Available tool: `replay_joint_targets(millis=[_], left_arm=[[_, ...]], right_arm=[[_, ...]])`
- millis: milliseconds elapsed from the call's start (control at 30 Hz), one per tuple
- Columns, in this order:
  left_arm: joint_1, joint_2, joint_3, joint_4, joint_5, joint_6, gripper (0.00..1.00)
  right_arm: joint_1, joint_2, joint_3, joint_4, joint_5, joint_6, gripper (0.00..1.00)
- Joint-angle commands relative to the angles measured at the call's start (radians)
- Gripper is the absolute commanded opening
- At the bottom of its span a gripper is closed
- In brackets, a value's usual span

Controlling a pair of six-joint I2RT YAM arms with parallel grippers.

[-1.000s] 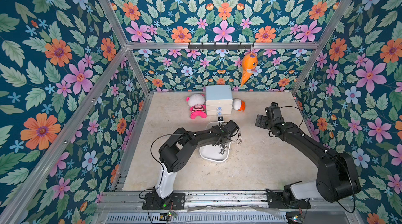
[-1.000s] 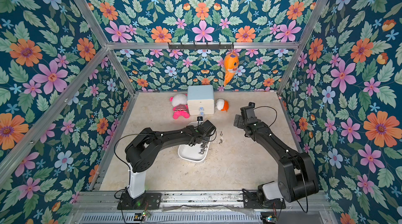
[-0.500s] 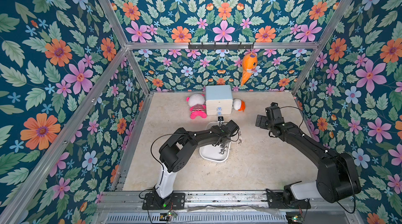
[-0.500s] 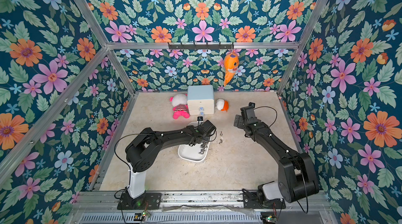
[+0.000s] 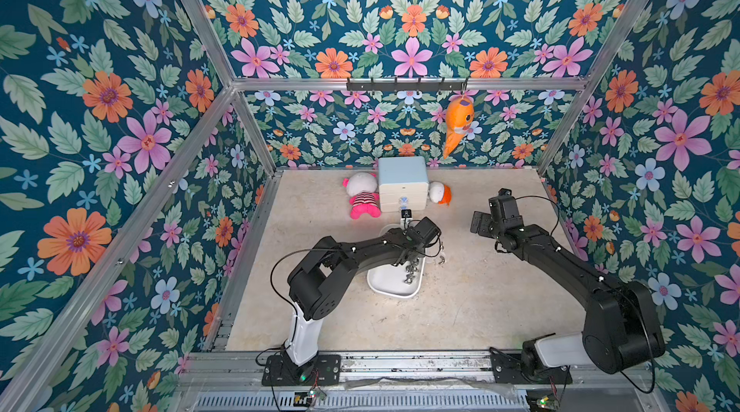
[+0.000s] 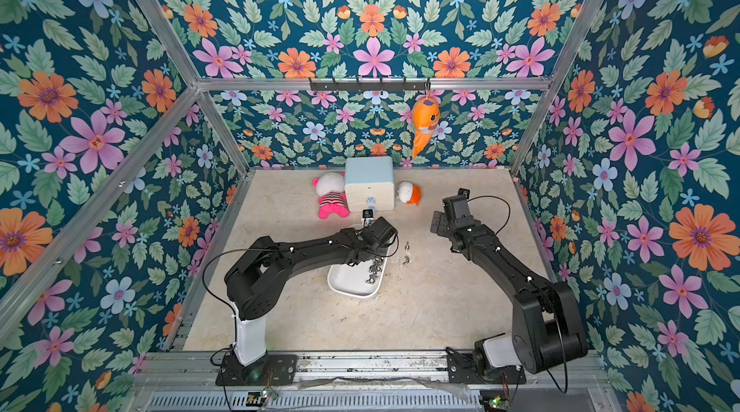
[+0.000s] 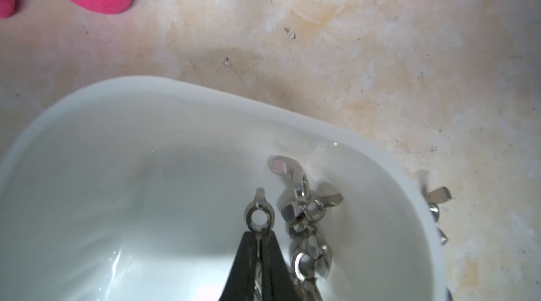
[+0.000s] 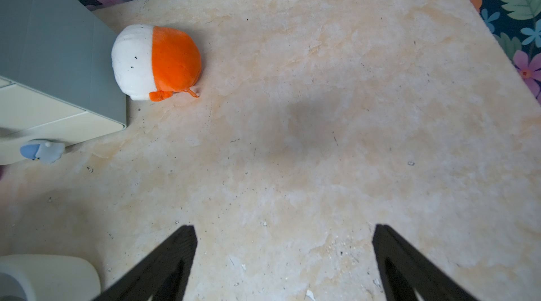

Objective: Take out the wing nut from the storage box
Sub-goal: Pick up the wing nut from the storage box, then place the wing nut at the center of the board.

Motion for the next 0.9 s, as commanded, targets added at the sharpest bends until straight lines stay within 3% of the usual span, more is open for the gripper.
replay_joint_targets(millis=[0, 267, 867], left_arm=[[-0.009, -0.017, 0.022, -0.04, -0.036, 0.017, 0.02], [-0.069, -0.045, 0.133, -0.086, -0.092, 0.056, 0.02], [-0.149, 0.048, 0.282, -0.096, -0.047, 0.078, 0.02]], right_arm=[[0.002, -0.005, -0.003, 0.002, 0.004, 0.01, 0.99], [0.003, -0.008, -0.001, 0.002, 0.006, 0.01, 0.99], [0.003, -0.021, -0.004, -0.005, 0.024, 0.011, 0.99]])
